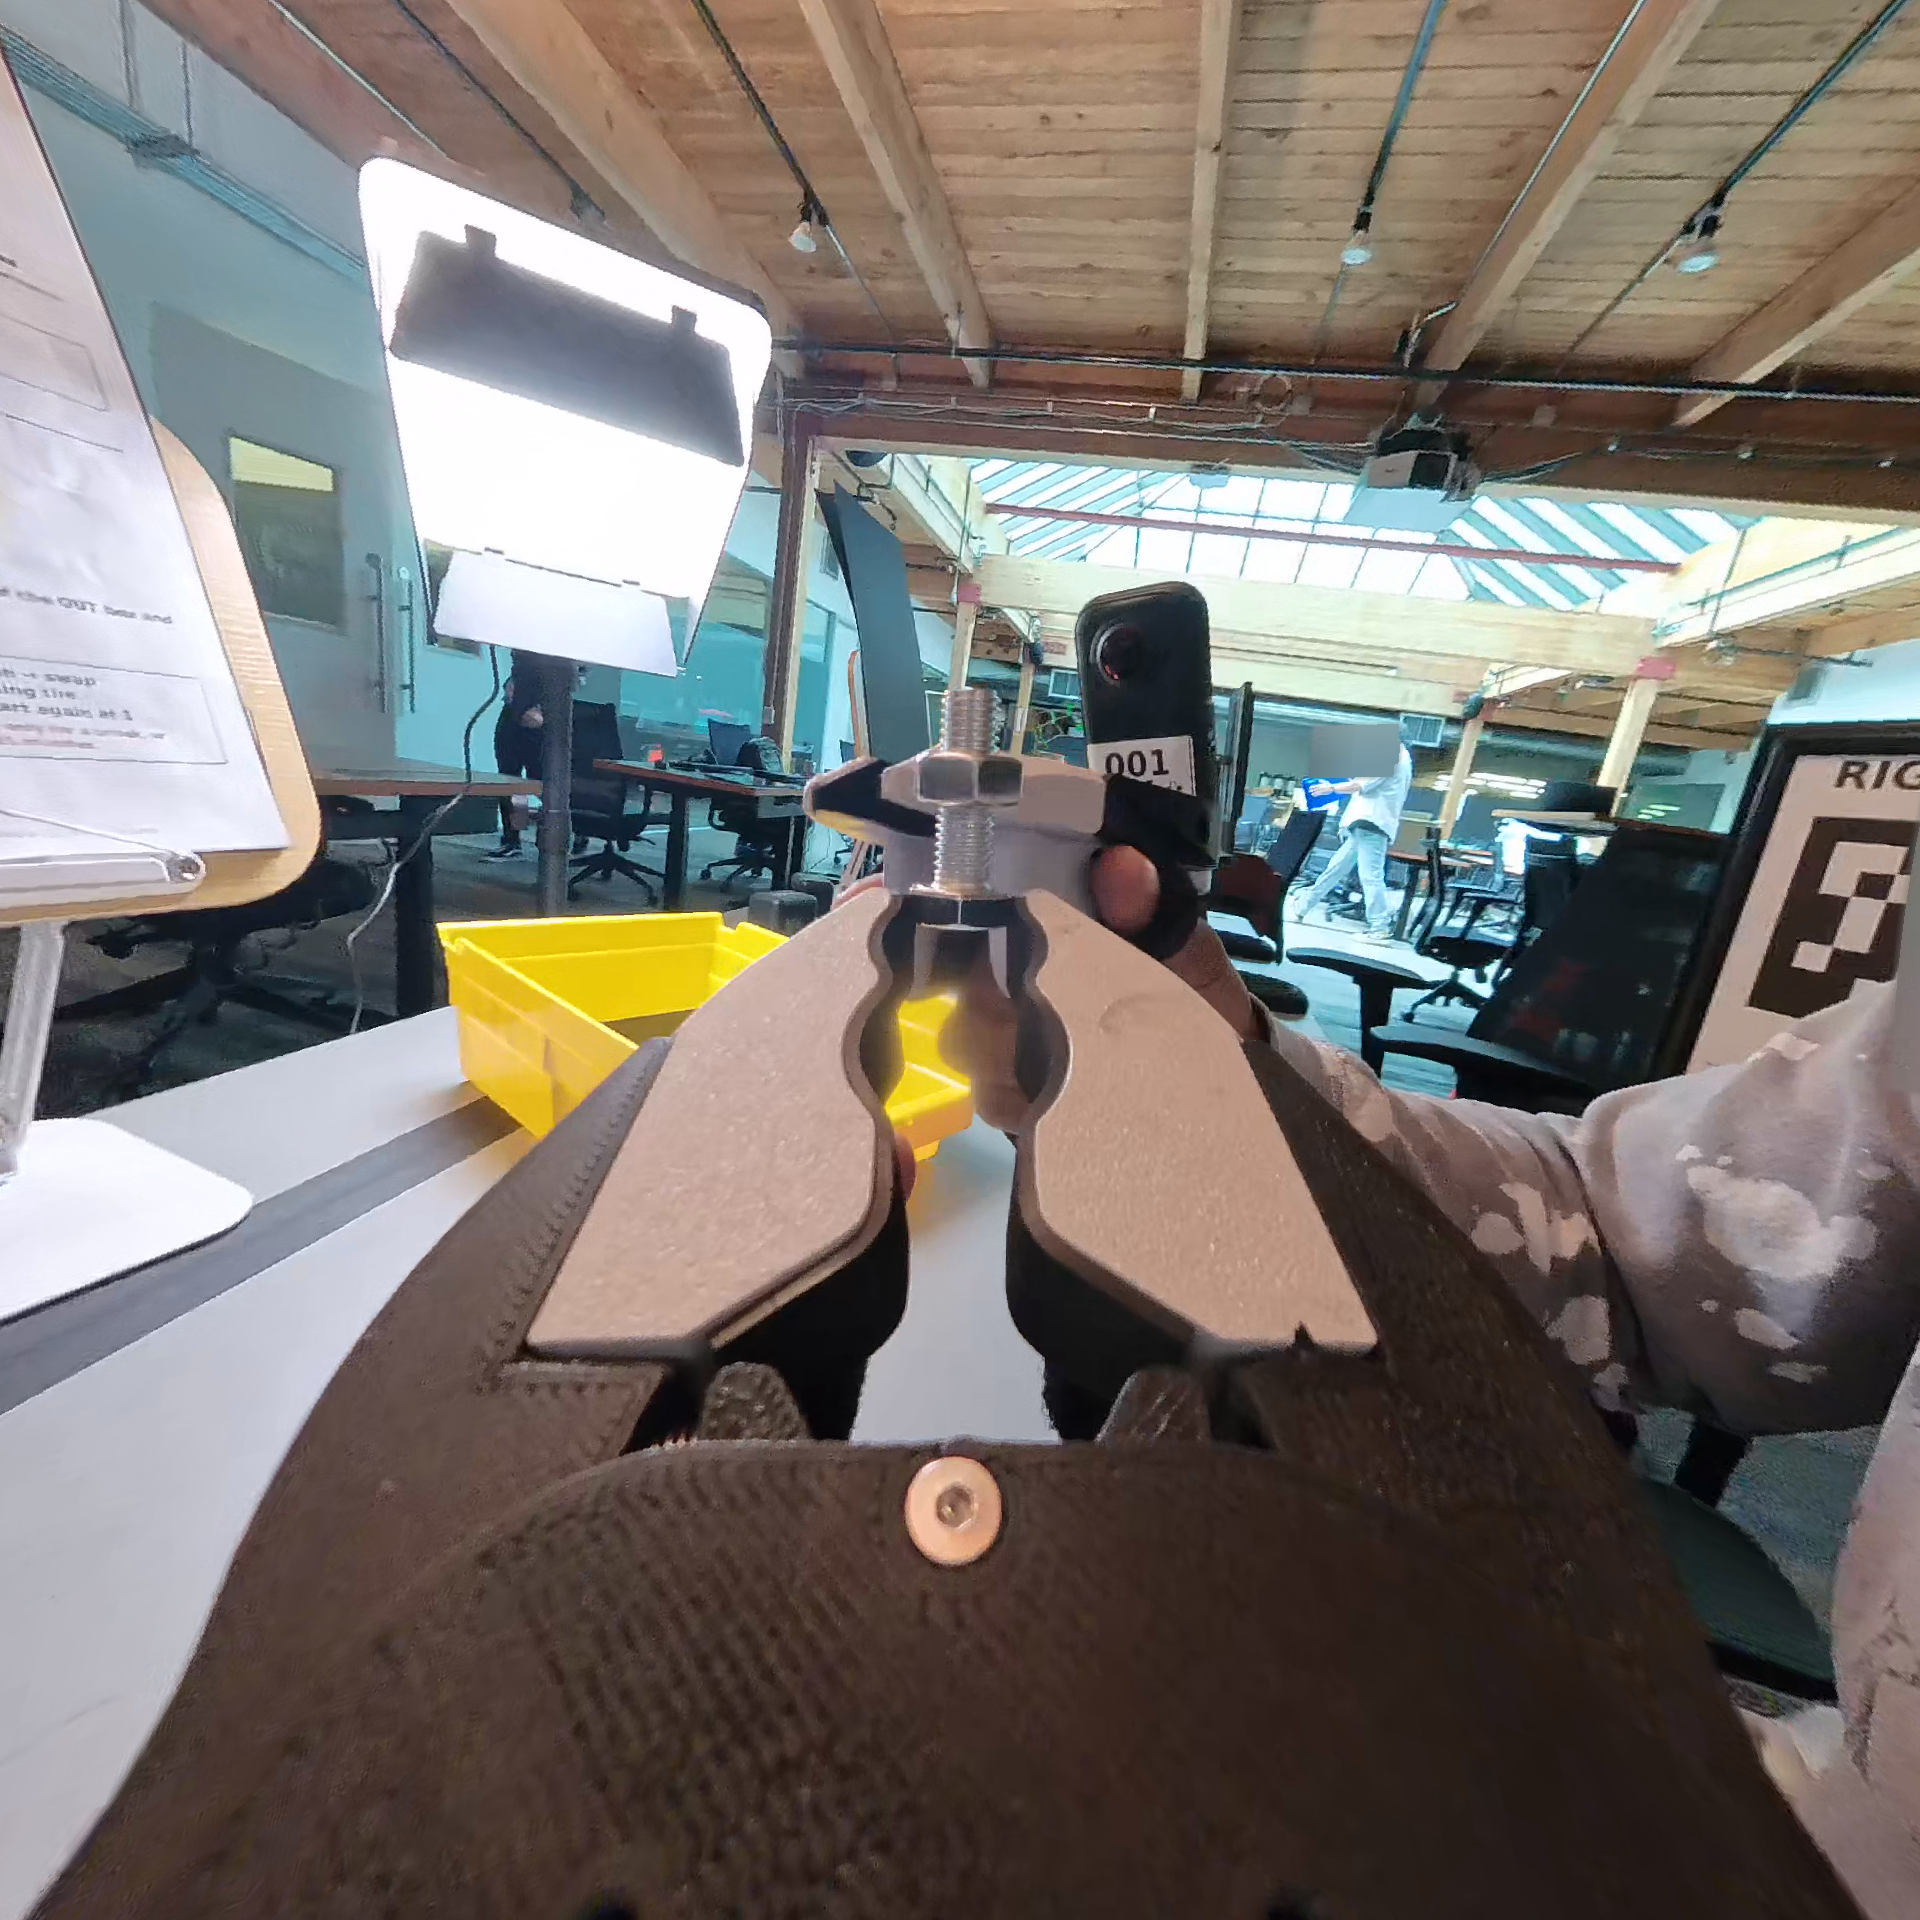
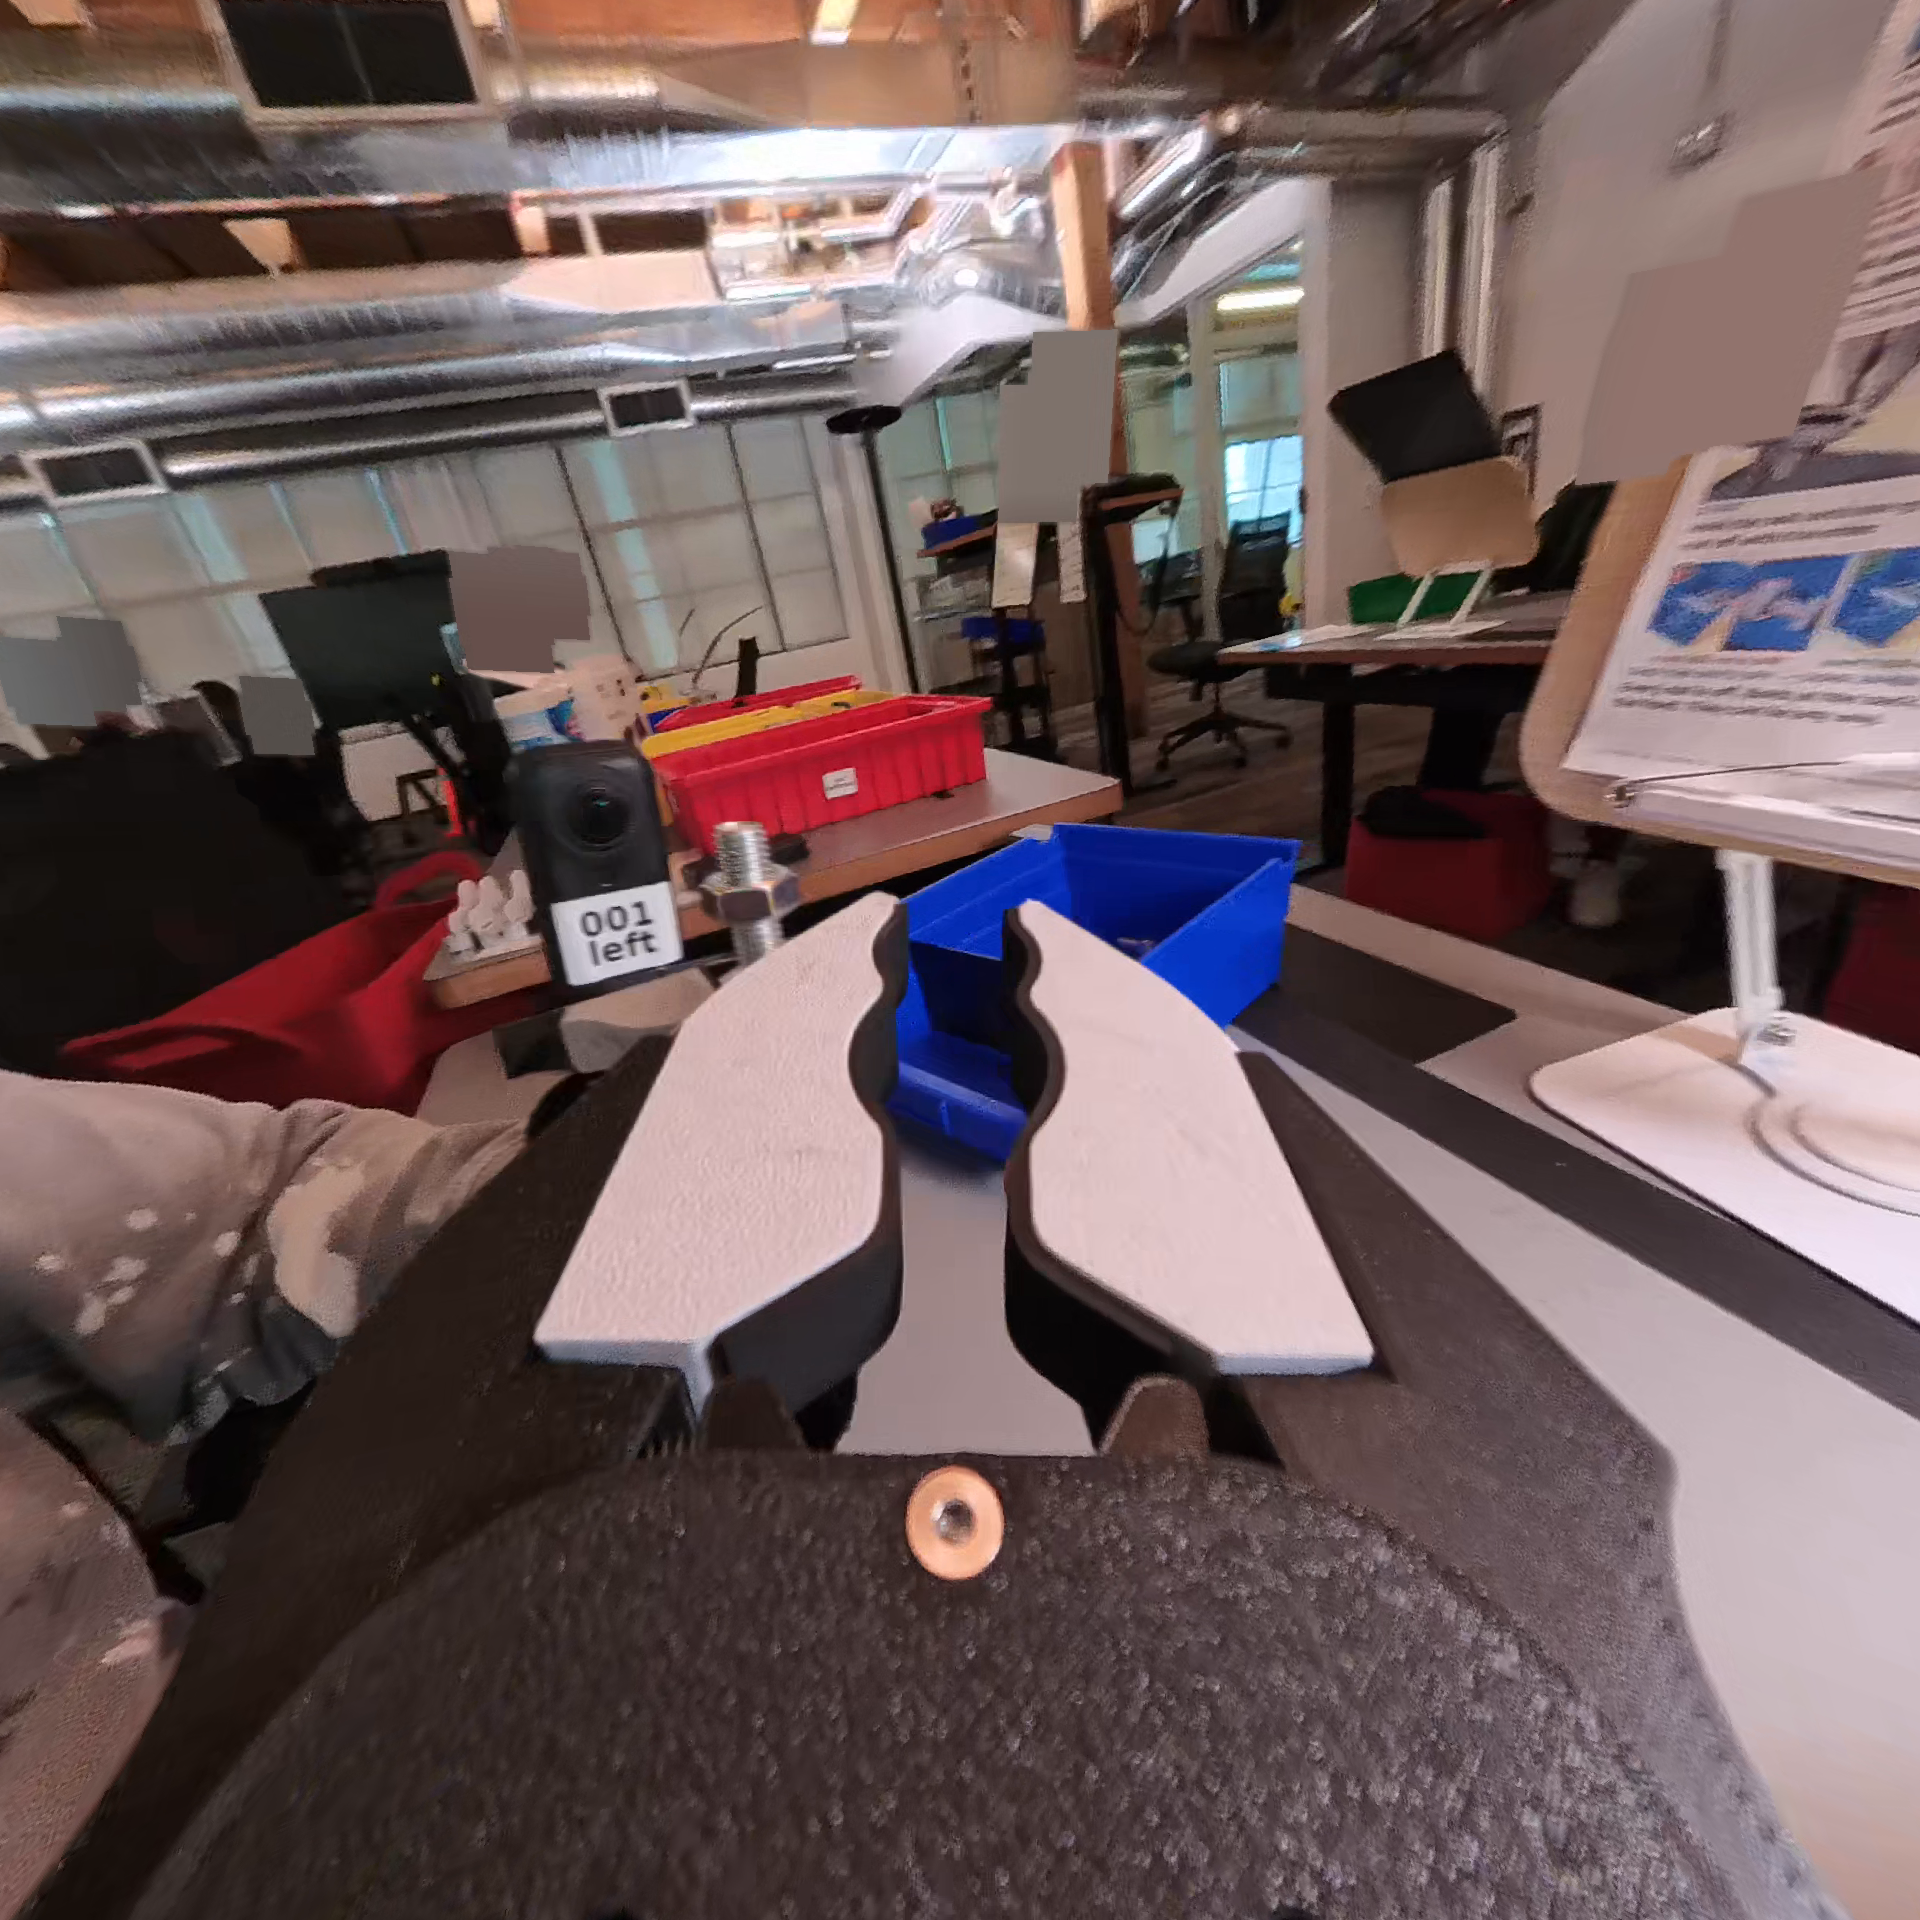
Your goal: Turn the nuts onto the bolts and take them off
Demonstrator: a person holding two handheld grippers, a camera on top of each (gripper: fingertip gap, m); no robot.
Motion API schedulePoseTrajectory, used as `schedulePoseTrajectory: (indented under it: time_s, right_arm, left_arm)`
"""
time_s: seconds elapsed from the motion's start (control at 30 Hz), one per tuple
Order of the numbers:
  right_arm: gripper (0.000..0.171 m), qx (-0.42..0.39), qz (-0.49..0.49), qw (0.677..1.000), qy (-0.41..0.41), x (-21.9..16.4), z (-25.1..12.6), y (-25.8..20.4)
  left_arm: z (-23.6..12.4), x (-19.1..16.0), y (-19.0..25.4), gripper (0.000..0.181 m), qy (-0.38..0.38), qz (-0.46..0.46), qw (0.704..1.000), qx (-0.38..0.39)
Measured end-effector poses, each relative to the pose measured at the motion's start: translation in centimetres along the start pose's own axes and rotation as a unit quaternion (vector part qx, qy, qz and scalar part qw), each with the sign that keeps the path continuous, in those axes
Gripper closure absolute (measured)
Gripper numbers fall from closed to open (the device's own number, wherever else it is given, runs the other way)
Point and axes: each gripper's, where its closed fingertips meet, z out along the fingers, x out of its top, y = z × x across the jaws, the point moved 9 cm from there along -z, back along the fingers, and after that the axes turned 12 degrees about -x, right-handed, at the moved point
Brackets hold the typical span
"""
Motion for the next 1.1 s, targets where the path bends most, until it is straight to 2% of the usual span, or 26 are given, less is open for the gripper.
schedulePoseTrajectory:
  time_s: [0.2,0.33,0.37,0.43,0.63,0.73,0.8,0.83,1.0,1.1]
  right_arm:
    - [0.135,0.054,-0.013,0.998,-0.008,-0.1,0.3,-1.6]
    - [0.134,0.045,-0.014,0.999,-0.016,-0.2,0.4,-1.5]
    - [0.152,0.02,-0.006,1.0,-0.012,-0.1,0.3,-0.9]
    - [0.156,-0.009,-0.005,1.0,0.009,0.2,-0.2,0.2]
    - [0.132,0.06,-0.02,0.998,-0.009,0.0,0.3,-2.1]
    - [0.134,0.047,-0.027,0.998,-0.01,-0.1,0.4,-1.8]
    - [0.152,0.012,-0.01,1.0,-0.002,0.1,0.1,-0.7]
    - [0.152,-0.001,-0.011,1.0,0.009,0.3,-0.1,-0.2]
    - [0.134,0.053,-0.022,0.998,0.002,0.3,0.0,-1.6]
    - [0.134,0.049,-0.031,0.998,-0.008,-0.1,0.3,-2.0]
  left_arm:
    - [0.0,-0.4,-0.2,0.163,-0.005,-0.006,1.0,0.008]
    - [0.1,-0.4,-0.1,0.163,-0.006,-0.006,1.0,0.008]
    - [0.0,-0.2,0.0,0.163,0.0,-0.007,1.0,-0.003]
    - [0.1,0.1,0.2,0.163,-0.005,0.008,1.0,0.0]
    - [0.2,-0.4,0.0,0.164,-0.007,-0.005,1.0,0.005]
    - [0.2,-0.3,0.1,0.163,-0.008,-0.008,1.0,0.006]
    - [-0.1,0.0,-0.1,0.163,0.004,-0.013,1.0,0.001]
    - [-0.1,0.1,0.0,0.163,0.002,-0.007,1.0,0.002]
    - [0.1,-0.2,0.0,0.163,-0.005,-0.004,1.0,0.005]
    - [0.3,-0.4,0.2,0.163,-0.011,0.0,1.0,0.004]
